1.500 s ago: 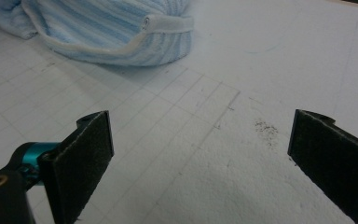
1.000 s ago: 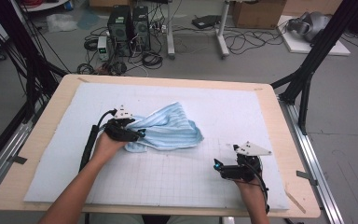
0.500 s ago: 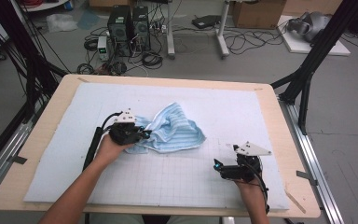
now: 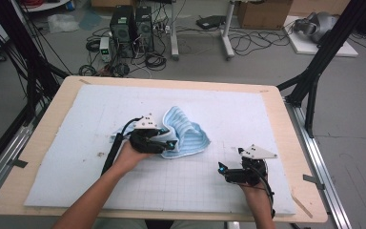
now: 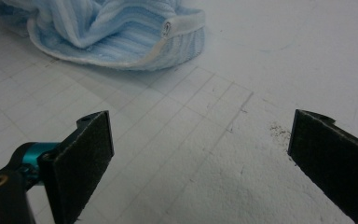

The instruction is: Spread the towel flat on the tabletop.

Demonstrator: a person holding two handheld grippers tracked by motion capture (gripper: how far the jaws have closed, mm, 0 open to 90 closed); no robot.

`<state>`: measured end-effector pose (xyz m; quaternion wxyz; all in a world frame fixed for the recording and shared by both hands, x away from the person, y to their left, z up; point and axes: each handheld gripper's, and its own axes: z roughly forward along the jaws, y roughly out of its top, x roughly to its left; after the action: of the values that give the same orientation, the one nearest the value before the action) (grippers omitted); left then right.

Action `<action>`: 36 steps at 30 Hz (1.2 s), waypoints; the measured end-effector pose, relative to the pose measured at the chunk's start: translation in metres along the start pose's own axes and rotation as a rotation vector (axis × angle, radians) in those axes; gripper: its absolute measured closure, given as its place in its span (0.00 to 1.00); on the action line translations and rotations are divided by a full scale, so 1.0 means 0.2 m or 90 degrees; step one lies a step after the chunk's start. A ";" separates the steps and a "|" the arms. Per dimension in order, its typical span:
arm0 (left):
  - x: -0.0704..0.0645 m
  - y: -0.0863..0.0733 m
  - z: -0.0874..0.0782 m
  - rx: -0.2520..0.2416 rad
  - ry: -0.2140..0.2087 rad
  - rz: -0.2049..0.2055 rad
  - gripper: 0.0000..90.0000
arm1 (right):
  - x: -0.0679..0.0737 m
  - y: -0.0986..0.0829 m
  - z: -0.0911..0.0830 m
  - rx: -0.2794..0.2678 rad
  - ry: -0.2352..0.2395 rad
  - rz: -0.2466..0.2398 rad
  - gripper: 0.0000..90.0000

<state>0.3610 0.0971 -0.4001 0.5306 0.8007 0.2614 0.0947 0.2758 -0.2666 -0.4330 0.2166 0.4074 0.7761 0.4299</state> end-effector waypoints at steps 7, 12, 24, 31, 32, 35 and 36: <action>0.13 -0.02 -0.24 -0.041 0.082 -0.014 0.46 | 0.00 0.03 -0.01 -0.026 0.008 0.020 0.06; 0.21 -0.11 -0.40 -0.055 0.128 -0.037 0.45 | 0.06 0.13 0.04 -0.061 0.025 0.020 0.06; 0.30 -0.30 -0.57 -0.051 0.178 -0.057 0.45 | 0.09 0.30 0.40 0.031 -0.014 0.022 0.35; 0.31 -0.31 -0.58 -0.046 0.176 -0.056 0.44 | 0.08 0.29 0.47 0.112 -0.077 -0.039 0.91; 0.31 -0.31 -0.58 -0.047 0.175 -0.055 0.44 | 0.04 0.27 0.43 0.105 -0.109 -0.030 0.95; 0.30 -0.31 -0.57 -0.056 0.161 -0.051 0.44 | -0.01 0.26 0.39 0.099 -0.144 -0.015 0.95; 0.29 -0.30 -0.56 -0.056 0.154 -0.049 0.45 | -0.09 0.25 0.33 0.094 -0.200 0.011 0.95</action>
<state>0.3433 0.2358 -0.4151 0.5328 0.7490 0.3495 0.1815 0.3534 -0.2333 -0.4275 0.3013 0.4910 0.7585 0.3048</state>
